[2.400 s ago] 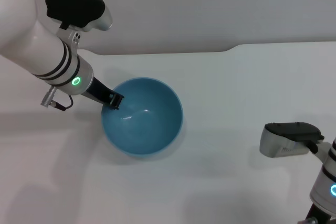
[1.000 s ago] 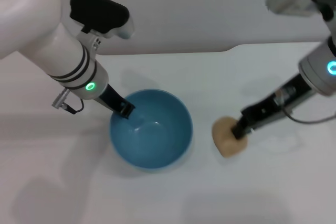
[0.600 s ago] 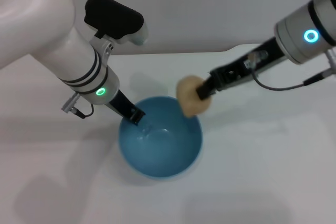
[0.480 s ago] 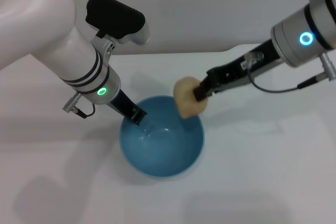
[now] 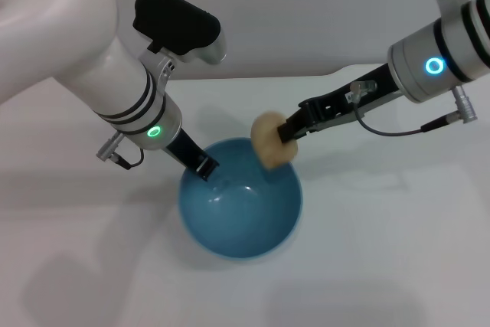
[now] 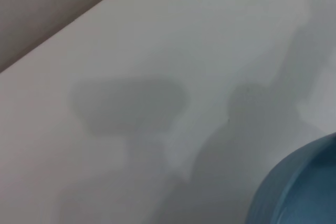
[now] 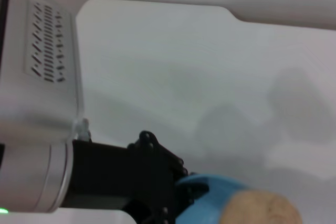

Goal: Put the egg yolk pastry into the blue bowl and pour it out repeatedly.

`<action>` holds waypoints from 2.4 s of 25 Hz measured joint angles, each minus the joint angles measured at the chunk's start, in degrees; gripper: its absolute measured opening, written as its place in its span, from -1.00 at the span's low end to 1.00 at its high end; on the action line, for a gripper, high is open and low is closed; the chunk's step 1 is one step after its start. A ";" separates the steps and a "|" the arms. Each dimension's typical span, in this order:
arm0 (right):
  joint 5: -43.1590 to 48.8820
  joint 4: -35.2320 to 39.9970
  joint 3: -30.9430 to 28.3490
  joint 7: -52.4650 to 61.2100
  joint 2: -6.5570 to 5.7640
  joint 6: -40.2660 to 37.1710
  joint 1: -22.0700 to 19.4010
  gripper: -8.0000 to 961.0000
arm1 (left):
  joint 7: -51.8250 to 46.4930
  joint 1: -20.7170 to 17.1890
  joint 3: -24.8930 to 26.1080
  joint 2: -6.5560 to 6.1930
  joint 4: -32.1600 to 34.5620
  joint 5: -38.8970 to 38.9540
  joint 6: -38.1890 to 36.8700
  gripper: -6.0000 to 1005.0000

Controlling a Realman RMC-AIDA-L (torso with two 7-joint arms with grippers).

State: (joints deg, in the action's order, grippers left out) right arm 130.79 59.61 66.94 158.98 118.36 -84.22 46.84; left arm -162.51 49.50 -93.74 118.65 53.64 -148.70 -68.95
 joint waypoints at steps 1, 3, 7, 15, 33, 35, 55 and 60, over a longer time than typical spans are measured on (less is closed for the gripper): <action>-0.40 -0.53 0.00 -0.74 0.00 0.48 0.15 -0.96 | 0.05 -0.01 -0.08 0.00 0.02 0.19 -0.04 -0.99; -1.21 -1.46 0.04 -1.72 0.02 1.15 0.57 -0.94 | 0.25 -0.08 -0.14 -0.03 0.16 1.23 -0.05 -0.99; -3.56 -2.99 0.13 -2.74 0.06 1.65 1.07 -0.62 | 0.39 -0.32 -0.14 -0.17 0.51 3.13 0.08 -0.99; -3.66 0.28 -2.06 -1.83 -0.19 2.35 -1.65 -0.31 | 0.43 -0.55 -0.47 -0.22 0.77 3.35 0.32 -0.99; 12.43 2.51 -15.54 7.16 -3.52 -5.22 -16.81 -0.32 | 0.45 -19.92 -7.16 -0.46 18.15 8.23 29.93 -0.99; 12.55 2.66 -17.02 7.15 -3.72 -5.85 -17.92 -0.32 | 0.45 -22.76 -9.68 -0.49 19.68 8.52 34.14 -0.99; 12.29 3.86 -20.97 6.54 -4.33 -8.18 -19.05 -0.32 | 1.42 -31.85 -43.55 0.31 -3.90 13.71 108.89 -0.99; 12.26 3.85 -21.24 6.52 -4.03 -8.42 -18.52 -0.32 | 4.88 -31.47 -50.36 0.36 -8.53 21.62 119.91 -0.99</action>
State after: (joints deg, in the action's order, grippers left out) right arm 143.05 63.46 45.70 165.50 114.33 -92.65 28.32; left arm -157.63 18.03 -144.09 119.02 45.11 -127.08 50.96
